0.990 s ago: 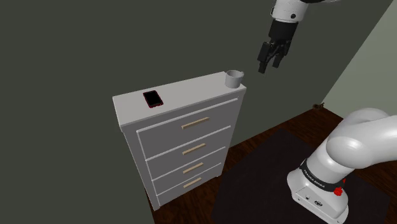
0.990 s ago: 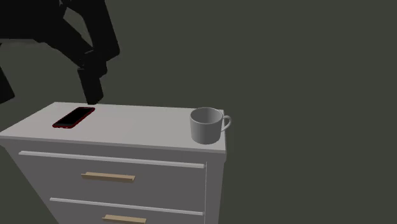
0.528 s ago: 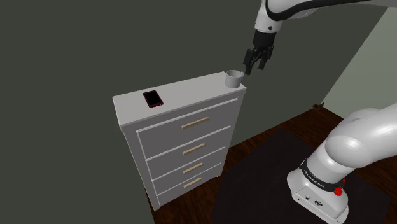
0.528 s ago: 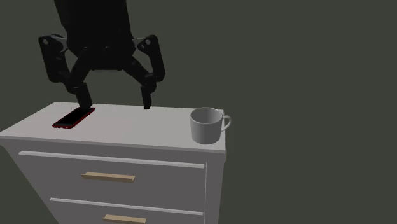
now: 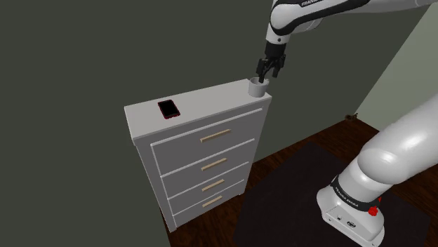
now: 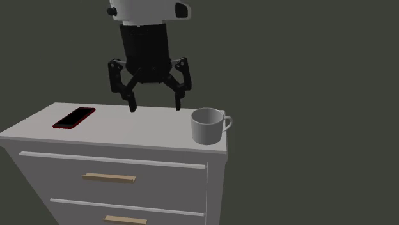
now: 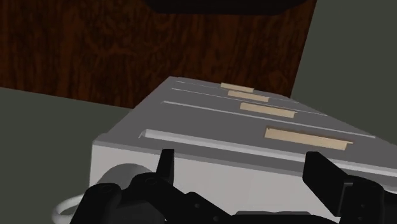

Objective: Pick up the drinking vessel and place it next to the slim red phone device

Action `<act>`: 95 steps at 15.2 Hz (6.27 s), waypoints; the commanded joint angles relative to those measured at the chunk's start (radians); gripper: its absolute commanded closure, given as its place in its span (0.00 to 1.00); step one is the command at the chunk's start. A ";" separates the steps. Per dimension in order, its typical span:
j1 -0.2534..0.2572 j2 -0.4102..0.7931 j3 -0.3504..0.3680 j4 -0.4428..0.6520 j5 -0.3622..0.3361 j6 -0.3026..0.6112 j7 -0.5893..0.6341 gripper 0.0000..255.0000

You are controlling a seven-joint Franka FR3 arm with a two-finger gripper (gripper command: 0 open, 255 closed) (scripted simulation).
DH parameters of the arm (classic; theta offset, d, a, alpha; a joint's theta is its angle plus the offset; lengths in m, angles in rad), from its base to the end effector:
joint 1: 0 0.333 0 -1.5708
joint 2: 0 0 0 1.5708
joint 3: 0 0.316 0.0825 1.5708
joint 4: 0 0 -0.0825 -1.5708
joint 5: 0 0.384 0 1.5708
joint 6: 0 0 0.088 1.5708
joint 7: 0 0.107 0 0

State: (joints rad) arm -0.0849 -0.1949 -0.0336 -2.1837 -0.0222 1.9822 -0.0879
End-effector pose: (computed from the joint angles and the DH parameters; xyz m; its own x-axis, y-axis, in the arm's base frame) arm 0.4878 -0.0601 0.4709 0.9997 -0.0210 -0.0079 -0.0209 -0.9997 0.0131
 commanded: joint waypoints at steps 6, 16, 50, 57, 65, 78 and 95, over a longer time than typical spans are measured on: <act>-0.024 0.259 -0.027 0.183 -0.011 0.085 -0.040 0.00; -0.049 0.520 -0.042 0.393 -0.009 0.146 -0.071 0.00; -0.049 0.486 -0.043 0.447 -0.009 0.058 -0.075 1.00; -0.049 0.462 -0.044 0.508 -0.010 -0.028 -0.078 1.00; -0.049 0.446 -0.044 0.595 -0.010 -0.130 -0.081 1.00; 0.101 0.544 0.036 0.763 -0.032 -0.211 0.148 1.00; 0.262 0.783 0.090 1.057 -0.061 -0.278 0.354 1.00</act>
State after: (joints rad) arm 0.1774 0.5885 0.0561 -1.1134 -0.0826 1.6908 0.2649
